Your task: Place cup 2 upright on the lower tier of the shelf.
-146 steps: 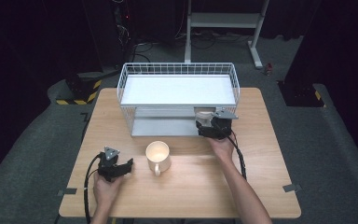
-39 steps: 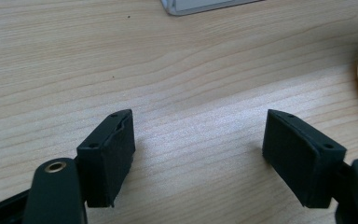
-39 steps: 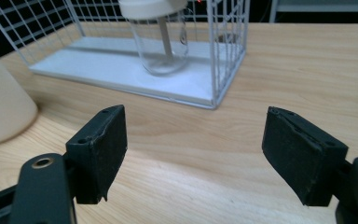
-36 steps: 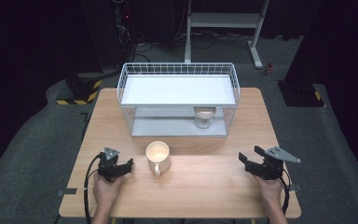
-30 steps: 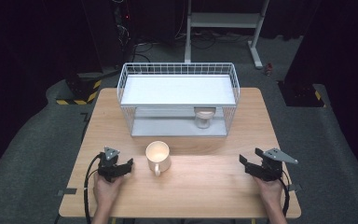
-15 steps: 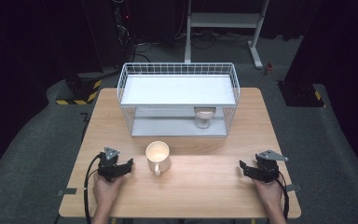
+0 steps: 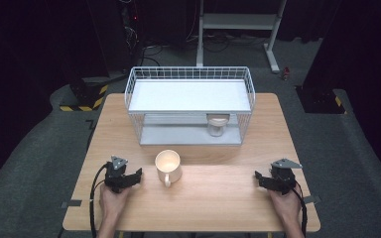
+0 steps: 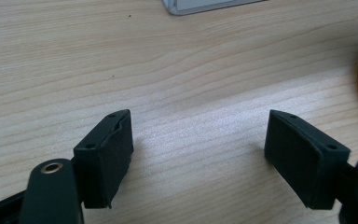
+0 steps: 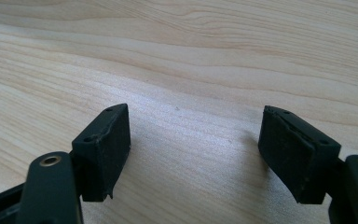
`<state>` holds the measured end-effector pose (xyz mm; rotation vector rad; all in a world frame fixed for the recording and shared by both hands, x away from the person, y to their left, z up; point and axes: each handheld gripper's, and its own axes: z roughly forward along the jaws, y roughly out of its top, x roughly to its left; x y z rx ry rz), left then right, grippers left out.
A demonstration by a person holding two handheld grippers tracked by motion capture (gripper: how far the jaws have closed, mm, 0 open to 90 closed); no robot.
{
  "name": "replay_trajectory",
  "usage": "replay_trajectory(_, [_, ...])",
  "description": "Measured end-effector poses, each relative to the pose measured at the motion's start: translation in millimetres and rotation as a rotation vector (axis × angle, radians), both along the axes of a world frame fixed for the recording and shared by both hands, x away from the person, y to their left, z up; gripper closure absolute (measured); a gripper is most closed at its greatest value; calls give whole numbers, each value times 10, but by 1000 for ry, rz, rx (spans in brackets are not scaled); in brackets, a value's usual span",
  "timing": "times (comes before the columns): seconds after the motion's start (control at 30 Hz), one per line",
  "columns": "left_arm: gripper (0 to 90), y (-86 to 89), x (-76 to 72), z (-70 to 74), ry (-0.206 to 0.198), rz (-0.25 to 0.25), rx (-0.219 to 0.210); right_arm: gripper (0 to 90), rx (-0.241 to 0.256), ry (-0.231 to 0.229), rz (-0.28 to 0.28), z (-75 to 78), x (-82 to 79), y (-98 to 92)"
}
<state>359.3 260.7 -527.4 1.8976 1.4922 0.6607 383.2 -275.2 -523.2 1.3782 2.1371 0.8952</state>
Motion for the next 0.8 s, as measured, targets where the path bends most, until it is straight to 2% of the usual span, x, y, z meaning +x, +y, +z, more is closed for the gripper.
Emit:
replay_trajectory(0.1, [295,13,-27,32,10,-5,-9,255,-1,0,0,0,-2,2])
replay_trajectory(0.2, [291,9,-101,102,-36,-15,-12,257,0,1,-2,0,-4,4])
replay_trajectory(0.3, [289,17,-184,171,-48,-36,-81,259,-6,-5,-2,1,-11,12])
replay_trajectory(0.37, [288,2,-240,193,-50,-48,-108,261,-5,-5,-1,1,-11,11])
replay_trajectory(0.77, [296,-144,-566,232,-59,-118,-168,267,-2,-5,0,1,-10,10])
replay_trajectory(0.8, [296,-162,-602,240,-63,-127,-163,267,-3,-6,0,0,-11,11])
